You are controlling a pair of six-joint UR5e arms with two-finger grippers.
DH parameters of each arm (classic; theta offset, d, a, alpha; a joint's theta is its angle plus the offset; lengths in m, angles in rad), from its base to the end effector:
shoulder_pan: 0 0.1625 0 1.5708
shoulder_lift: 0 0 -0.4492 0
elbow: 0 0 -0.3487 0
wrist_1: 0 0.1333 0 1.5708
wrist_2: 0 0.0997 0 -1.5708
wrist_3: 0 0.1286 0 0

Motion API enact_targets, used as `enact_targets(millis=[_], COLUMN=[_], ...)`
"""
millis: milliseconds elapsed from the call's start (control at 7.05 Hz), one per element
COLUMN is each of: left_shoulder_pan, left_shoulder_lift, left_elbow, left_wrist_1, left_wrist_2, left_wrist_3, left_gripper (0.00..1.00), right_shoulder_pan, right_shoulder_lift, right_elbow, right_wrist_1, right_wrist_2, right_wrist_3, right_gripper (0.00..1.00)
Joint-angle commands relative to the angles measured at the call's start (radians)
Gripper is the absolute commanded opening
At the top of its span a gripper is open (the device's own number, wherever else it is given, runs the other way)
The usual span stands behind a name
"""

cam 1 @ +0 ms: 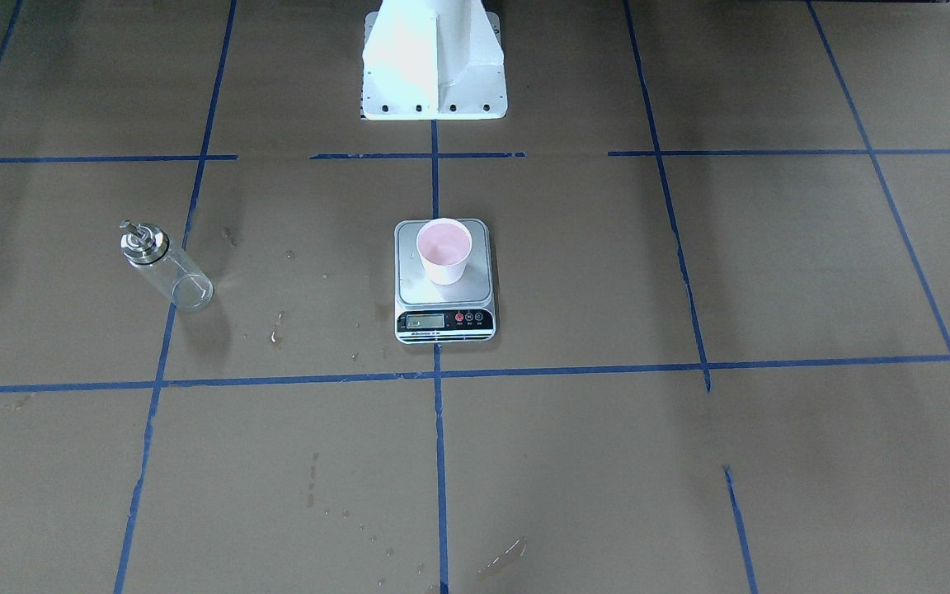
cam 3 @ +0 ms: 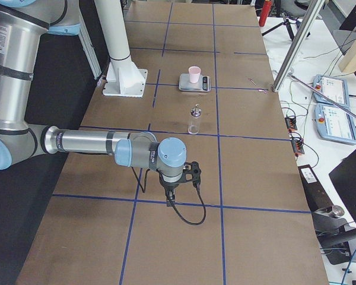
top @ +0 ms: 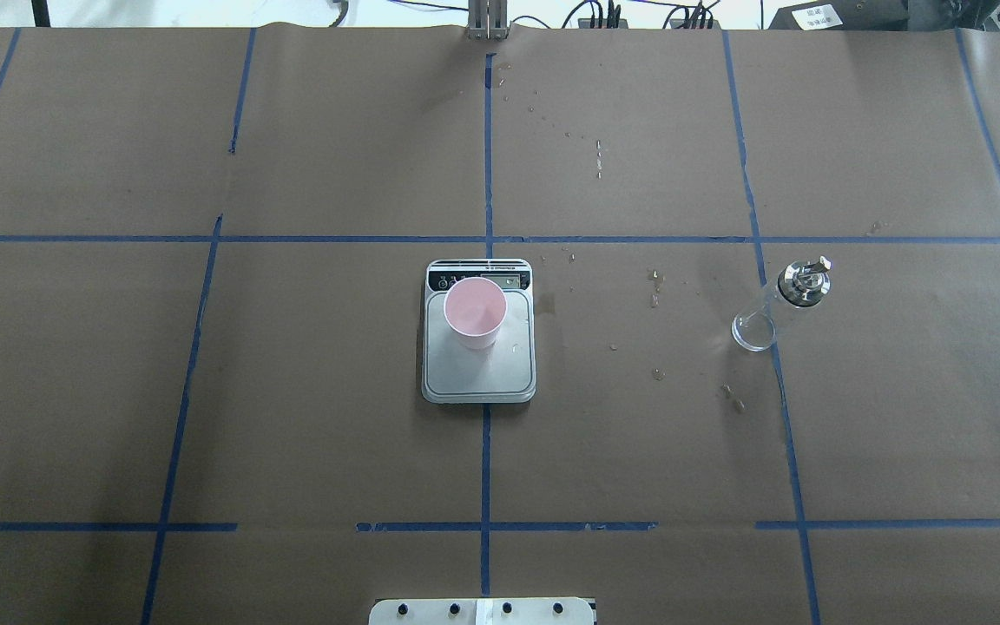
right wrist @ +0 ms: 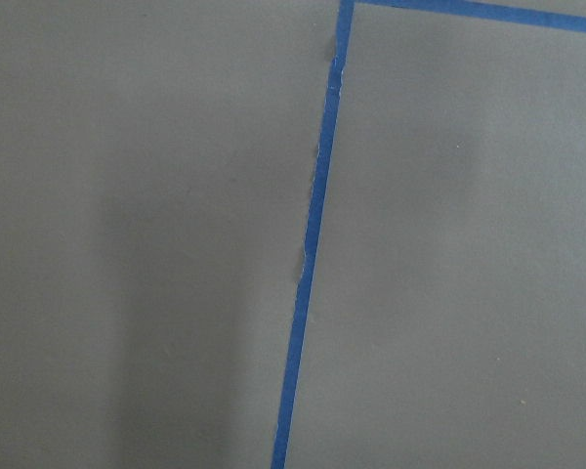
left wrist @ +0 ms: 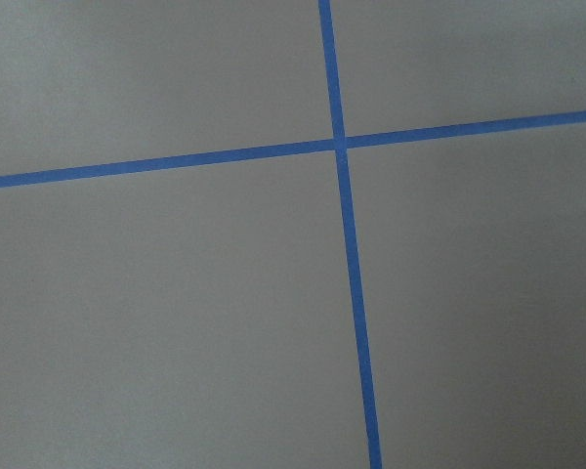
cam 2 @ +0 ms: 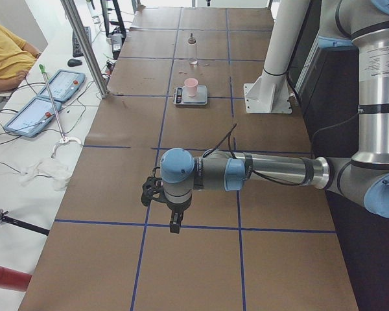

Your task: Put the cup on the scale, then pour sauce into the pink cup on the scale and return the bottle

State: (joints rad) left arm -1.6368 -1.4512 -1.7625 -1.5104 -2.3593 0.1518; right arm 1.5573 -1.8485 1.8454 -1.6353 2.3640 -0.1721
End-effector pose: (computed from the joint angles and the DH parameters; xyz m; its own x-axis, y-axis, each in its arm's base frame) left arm -0.0680 -0.3913 0.6728 0.7058 0.1131 -0.6993 -0.0413 0.9921 0.1188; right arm 0.0374 -0.3195 0.6923 0.6895 -0.1328 0.7120 0.1335 0.9895 0.0552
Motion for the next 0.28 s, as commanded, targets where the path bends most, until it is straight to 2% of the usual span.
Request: enact_targets(millis=[0,142], left_shoulder_pan=[0.000,0.000], left_shoulder_lift=[0.000,0.000], left_elbow=[0.000,0.000], left_wrist_1=[0.001,0.001], left_wrist_2=[0.000,0.000], left_wrist_3=[0.000,0.000], left_gripper=[1.00,1.00], right_shoulder_pan=[-0.002,-0.002], right_shoulder_lift=[0.000,0.000], right_elbow=[0.000,0.000], right_wrist_1=[0.000,0.000], right_wrist_2=[0.000,0.000], right_wrist_3=[0.000,0.000], right_gripper=[1.00,1.00])
